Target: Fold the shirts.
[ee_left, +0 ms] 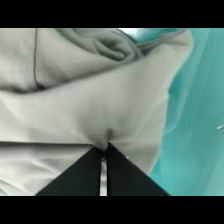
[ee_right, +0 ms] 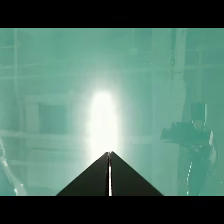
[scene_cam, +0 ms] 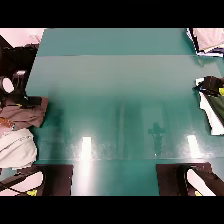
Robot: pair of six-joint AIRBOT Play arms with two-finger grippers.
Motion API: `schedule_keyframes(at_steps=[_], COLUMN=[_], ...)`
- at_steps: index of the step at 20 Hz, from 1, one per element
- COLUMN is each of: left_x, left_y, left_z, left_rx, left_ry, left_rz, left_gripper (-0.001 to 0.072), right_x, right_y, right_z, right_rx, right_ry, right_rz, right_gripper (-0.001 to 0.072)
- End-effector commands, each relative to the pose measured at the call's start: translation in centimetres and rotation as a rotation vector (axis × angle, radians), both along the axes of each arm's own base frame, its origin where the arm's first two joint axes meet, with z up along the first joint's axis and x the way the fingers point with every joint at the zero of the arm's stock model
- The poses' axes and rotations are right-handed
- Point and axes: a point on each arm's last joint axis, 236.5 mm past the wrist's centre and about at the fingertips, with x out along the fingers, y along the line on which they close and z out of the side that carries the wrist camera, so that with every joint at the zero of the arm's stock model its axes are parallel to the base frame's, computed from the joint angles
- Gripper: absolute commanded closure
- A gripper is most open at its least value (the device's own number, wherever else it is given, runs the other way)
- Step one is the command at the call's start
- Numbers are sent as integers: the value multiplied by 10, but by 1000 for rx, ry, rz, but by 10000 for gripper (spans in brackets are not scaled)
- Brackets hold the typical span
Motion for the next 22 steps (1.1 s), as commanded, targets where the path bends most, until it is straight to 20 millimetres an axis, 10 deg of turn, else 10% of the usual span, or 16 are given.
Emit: schedule_keyframes(at_steps=[1, 7, 14, 17, 22], left_x=[21, 3, -42, -30, 5], left_y=[-39, -209, -332, -373, -455], left_z=[47, 264, 405, 400, 298], left_rx=[-148, -458, -599, -651, -748], left_ry=[-104, -518, -912, -907, -644], left_rz=[-75, -632, -941, -987, -1017], left_gripper=[684, 684, 684, 684, 683], right_x=[-2, 15, 25, 25, 21], right_y=[1, -3, -7, -7, -5], right_z=[1, 49, 126, 140, 127], right_rx=[2, -26, -76, -84, -77], right_ry=[5, -137, -338, -370, -327], right_rz=[4, -8, -20, -19, -9], right_gripper=[694, 694, 693, 694, 694])
